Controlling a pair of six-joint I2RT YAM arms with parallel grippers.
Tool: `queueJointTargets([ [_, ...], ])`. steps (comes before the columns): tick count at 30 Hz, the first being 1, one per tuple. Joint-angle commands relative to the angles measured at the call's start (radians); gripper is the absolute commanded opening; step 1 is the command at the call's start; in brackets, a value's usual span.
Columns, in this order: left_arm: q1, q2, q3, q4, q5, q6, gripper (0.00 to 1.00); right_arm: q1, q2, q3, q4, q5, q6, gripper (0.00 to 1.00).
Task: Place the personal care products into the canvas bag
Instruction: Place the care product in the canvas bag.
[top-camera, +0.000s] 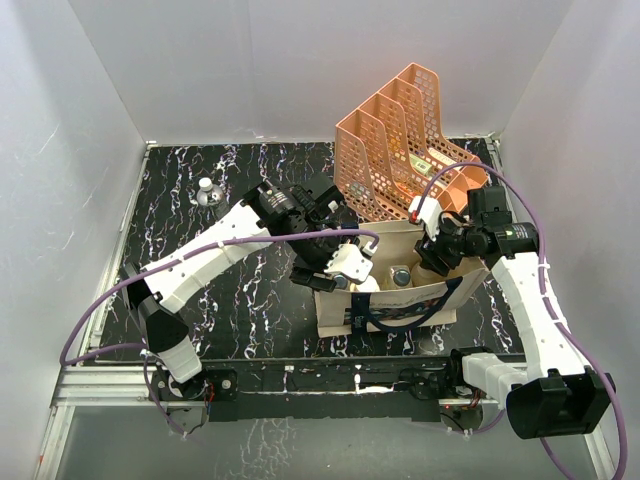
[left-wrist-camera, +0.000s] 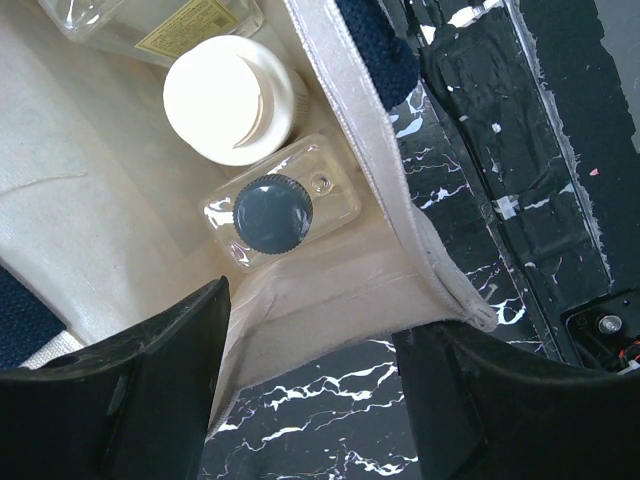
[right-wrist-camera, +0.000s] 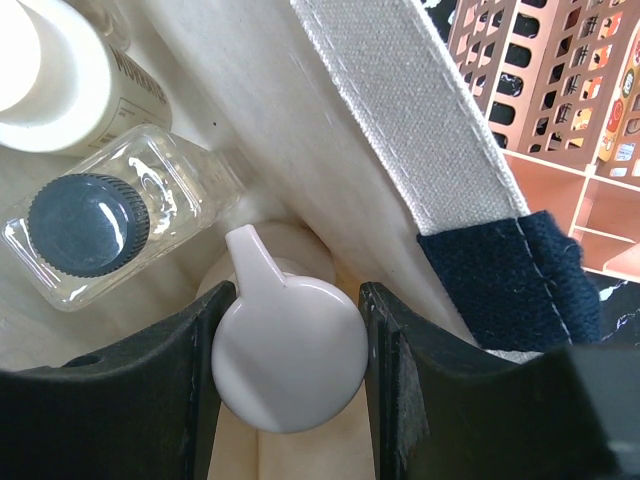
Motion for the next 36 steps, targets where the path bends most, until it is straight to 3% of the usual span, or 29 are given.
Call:
queueJointTargets([
  [1,-0.007,-0.038,-0.009,-0.016,0.035,0.003,0.63,0.007,-0.006,-0.013,0.083,0.002,-0.030,0.18],
  [21,-0.007,-0.045,-0.011,-0.010,0.028,0.000,0.66,0.020,0.014,-0.073,0.090,0.080,-0.090,0.29],
  [29,-0.008,-0.053,-0.012,-0.012,0.013,0.001,0.67,0.019,-0.008,-0.009,0.060,0.049,-0.091,0.45],
  [33,-0.007,-0.058,-0.019,-0.010,0.001,-0.003,0.68,0.020,-0.012,0.023,0.037,0.015,-0.089,0.63],
  [36,-0.007,-0.059,-0.019,-0.010,-0.004,-0.005,0.69,0.021,-0.011,0.044,0.029,-0.003,-0.084,0.67],
])
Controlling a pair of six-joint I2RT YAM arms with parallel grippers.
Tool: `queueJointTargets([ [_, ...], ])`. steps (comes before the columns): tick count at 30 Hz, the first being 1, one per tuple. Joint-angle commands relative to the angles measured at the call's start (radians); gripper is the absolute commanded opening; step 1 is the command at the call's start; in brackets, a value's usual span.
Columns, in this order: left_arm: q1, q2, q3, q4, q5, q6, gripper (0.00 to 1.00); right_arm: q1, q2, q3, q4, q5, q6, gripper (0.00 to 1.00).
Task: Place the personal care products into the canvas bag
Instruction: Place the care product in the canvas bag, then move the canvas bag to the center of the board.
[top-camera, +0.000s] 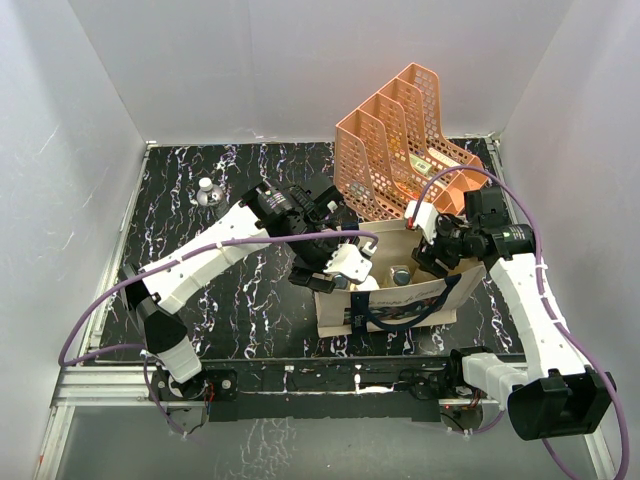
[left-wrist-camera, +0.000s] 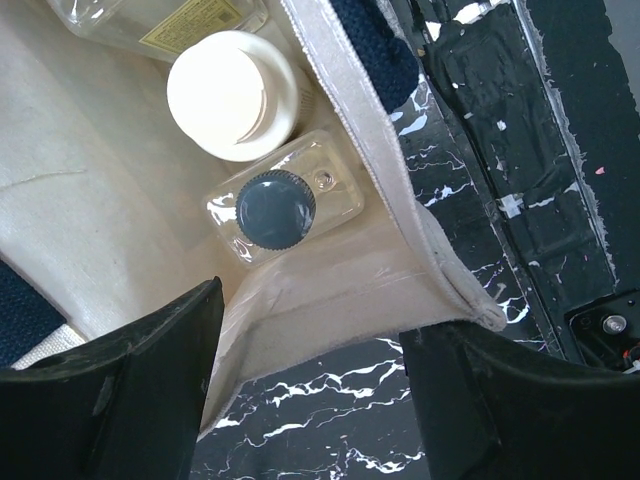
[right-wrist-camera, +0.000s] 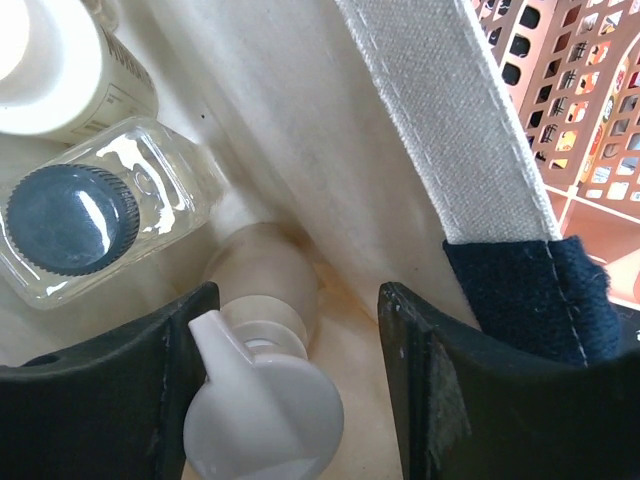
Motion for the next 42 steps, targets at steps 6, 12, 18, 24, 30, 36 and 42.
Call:
queueJointTargets([
  [6,-0.007,-0.057,-0.015,-0.013,-0.017,-0.008,0.69,0.001,-0.009,0.131,-0.012,-0.072,0.020,0.76],
  [12,-0.008,-0.064,-0.008,-0.016,-0.041,-0.022,0.70,0.001,-0.013,0.220,-0.012,-0.140,0.065,0.81],
  [18,-0.007,-0.077,0.066,-0.042,-0.050,-0.051,0.73,0.002,0.009,0.325,0.065,-0.198,0.203,0.81],
  [24,0.005,-0.104,0.187,-0.040,-0.095,-0.173,0.80,0.002,0.034,0.404,0.177,-0.158,0.403,0.82],
  [30,0.096,-0.157,0.193,0.009,-0.068,-0.244,0.83,-0.009,-0.023,0.377,0.180,0.077,0.452,0.82],
  [36,0.115,-0.156,0.106,-0.016,0.003,-0.127,0.79,-0.025,-0.056,0.339,0.053,0.085,0.394,0.82],
  [42,0.109,-0.076,0.139,-0.049,0.006,-0.009,0.78,-0.118,-0.069,0.376,-0.013,0.057,0.423,0.82],
])
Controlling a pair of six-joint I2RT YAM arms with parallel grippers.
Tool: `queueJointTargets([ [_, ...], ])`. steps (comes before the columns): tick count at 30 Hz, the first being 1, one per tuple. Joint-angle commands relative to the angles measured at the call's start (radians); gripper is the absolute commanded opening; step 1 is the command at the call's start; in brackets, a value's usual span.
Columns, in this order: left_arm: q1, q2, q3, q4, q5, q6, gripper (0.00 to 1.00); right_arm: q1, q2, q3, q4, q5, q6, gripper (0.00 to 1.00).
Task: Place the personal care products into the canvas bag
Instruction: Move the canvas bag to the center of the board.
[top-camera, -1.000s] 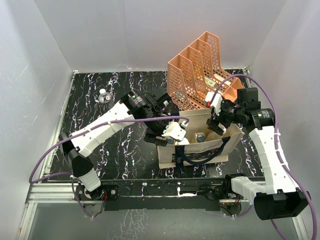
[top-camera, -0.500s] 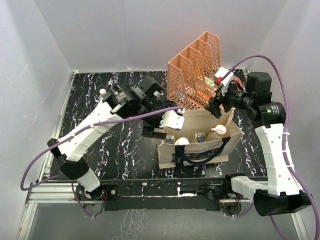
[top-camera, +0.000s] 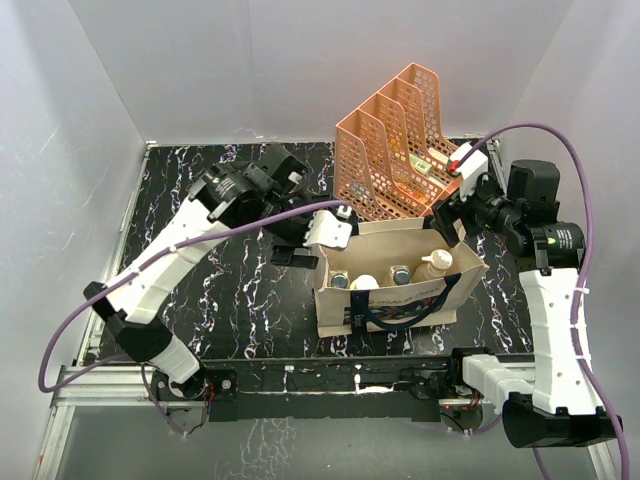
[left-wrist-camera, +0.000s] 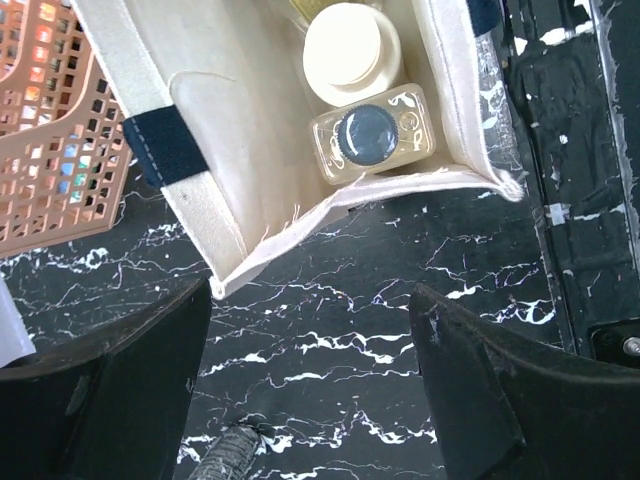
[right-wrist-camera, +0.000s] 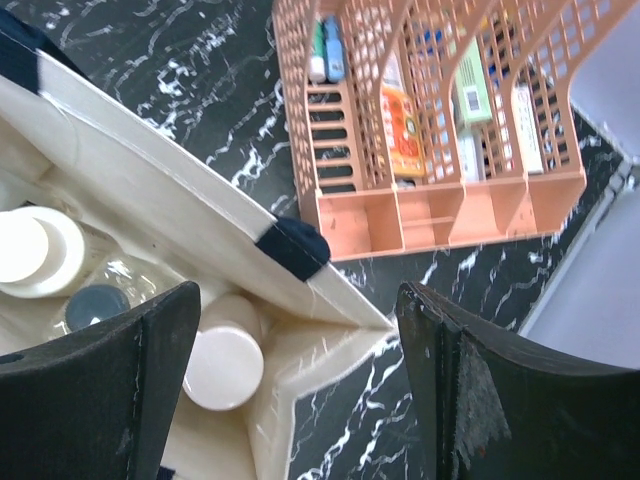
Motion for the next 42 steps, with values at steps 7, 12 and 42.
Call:
queueJointTargets([
  [7,-0.066,0.124,0.051,-0.063,-0.002,0.159,0.77,-0.109,-0.058,-0.015,-0.077,0.092,0.016,0.82],
  [12,-0.093,0.168,0.058,-0.062,0.001,0.191,0.77,-0.122,-0.072,-0.048,-0.108,0.138,-0.004,0.82],
  [42,-0.121,0.091,-0.121,-0.042,-0.318,0.142,0.00,-0.121,-0.057,-0.113,-0.155,-0.108,-0.027,0.08],
])
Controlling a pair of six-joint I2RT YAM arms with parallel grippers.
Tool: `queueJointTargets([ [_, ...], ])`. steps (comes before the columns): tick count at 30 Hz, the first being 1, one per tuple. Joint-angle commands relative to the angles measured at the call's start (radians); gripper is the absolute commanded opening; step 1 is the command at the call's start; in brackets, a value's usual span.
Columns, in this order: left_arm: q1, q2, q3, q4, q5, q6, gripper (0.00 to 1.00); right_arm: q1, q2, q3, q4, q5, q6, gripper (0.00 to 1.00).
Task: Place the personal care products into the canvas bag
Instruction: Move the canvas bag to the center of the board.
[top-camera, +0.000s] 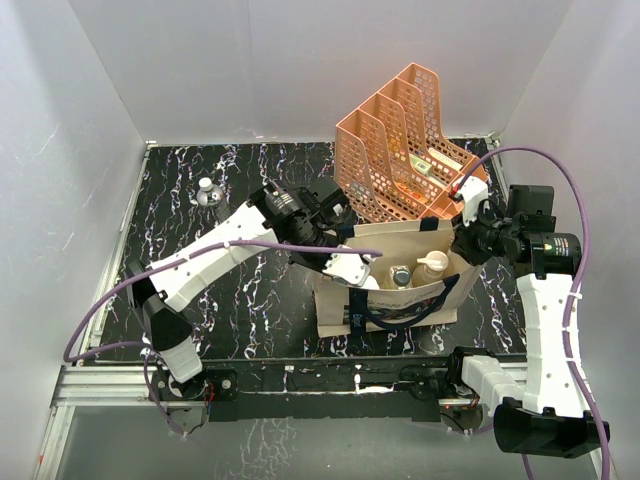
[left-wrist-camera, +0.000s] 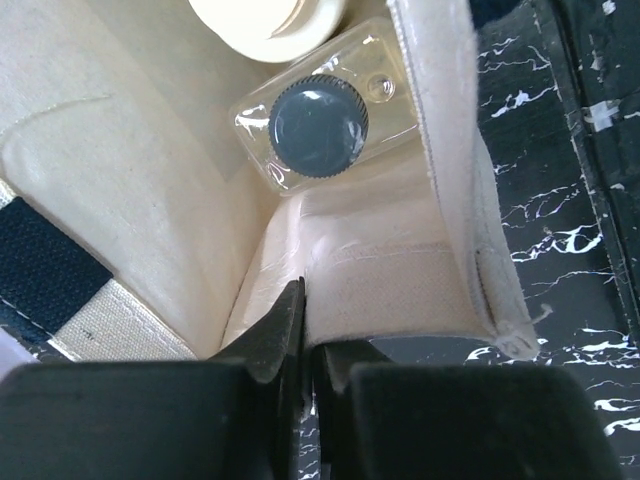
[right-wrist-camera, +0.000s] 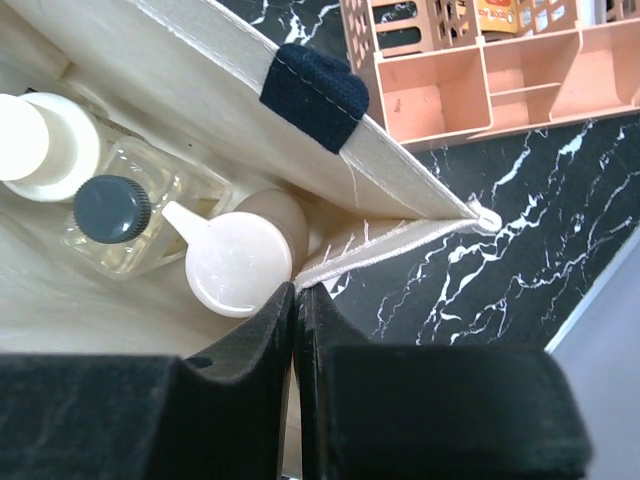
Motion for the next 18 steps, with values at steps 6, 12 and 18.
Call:
queueJointTargets([
  [6,0.016,-0.088,-0.070,-0.007,-0.215,0.005,0.00,0.001,-0.028,-0.001,0.062,-0.203,-0.006,0.08],
  [12,0.073,-0.096,-0.076,-0.005,-0.262,0.042,0.00,0.001,-0.039,-0.041,0.083,-0.258,-0.010,0.08],
  [18,0.158,-0.100,-0.076,0.018,-0.287,0.076,0.00,0.004,-0.053,-0.071,0.111,-0.312,-0.018,0.08],
])
